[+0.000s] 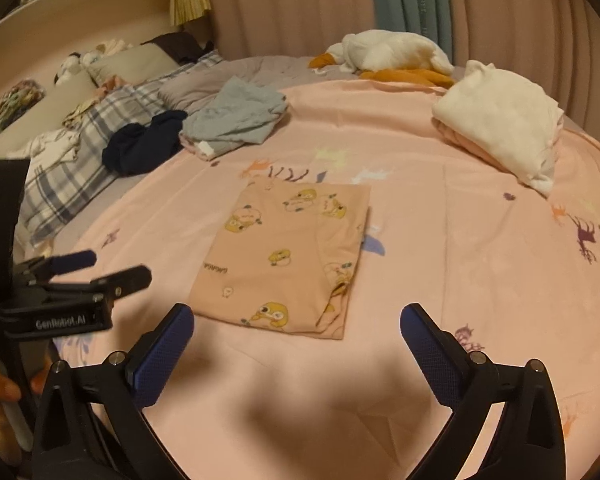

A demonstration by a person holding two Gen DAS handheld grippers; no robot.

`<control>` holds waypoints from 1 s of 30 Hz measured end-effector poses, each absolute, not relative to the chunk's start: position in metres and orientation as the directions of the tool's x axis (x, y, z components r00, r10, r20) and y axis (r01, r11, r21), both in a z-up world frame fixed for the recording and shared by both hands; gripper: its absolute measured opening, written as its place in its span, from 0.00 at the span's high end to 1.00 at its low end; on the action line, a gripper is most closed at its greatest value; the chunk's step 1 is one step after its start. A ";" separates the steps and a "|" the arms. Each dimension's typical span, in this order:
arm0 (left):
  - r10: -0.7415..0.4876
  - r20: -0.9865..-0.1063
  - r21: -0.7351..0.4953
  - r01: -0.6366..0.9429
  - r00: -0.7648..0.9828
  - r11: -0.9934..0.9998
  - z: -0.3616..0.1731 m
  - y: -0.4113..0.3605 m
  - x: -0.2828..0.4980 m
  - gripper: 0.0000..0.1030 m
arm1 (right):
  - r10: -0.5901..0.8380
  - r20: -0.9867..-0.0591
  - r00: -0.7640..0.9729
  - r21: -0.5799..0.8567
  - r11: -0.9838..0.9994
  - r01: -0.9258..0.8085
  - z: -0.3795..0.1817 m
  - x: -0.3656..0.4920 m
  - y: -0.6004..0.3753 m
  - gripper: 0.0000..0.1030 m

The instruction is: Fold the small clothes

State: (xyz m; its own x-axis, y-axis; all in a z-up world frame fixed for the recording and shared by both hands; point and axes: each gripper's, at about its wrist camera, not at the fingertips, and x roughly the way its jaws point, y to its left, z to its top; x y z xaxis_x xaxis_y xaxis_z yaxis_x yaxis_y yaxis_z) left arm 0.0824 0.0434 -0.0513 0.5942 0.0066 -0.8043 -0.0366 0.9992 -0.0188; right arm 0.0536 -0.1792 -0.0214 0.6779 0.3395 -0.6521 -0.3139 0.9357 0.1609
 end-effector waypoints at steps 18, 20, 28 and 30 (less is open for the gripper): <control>0.057 -0.790 0.019 -0.068 0.610 0.997 -0.038 0.045 0.070 0.01 | 0.322 -0.649 0.689 0.139 0.941 -0.308 -0.012 0.039 -0.172 0.01; 0.061 -0.792 0.021 -0.072 0.608 0.997 -0.038 0.046 0.070 0.01 | 0.324 -0.648 0.689 0.138 0.940 -0.312 -0.011 0.039 -0.172 0.01; 0.074 -0.788 0.032 -0.079 0.611 0.996 -0.039 0.046 0.067 0.01 | 0.325 -0.653 0.684 0.144 0.940 -0.309 -0.011 0.039 -0.170 0.01; 0.072 -0.789 0.031 -0.078 0.610 0.996 -0.039 0.046 0.067 0.01 | 0.322 -0.655 0.683 0.142 0.941 -0.308 -0.012 0.039 -0.169 0.01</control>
State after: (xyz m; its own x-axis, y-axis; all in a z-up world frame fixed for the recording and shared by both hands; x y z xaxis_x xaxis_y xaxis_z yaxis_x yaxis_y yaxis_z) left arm 0.0674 0.0458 -0.0386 0.6096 0.0724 -0.7894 -0.0781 0.9965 0.0311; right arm 0.0389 -0.1687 -0.0117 0.6835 0.3222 -0.6550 -0.3079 0.9408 0.1415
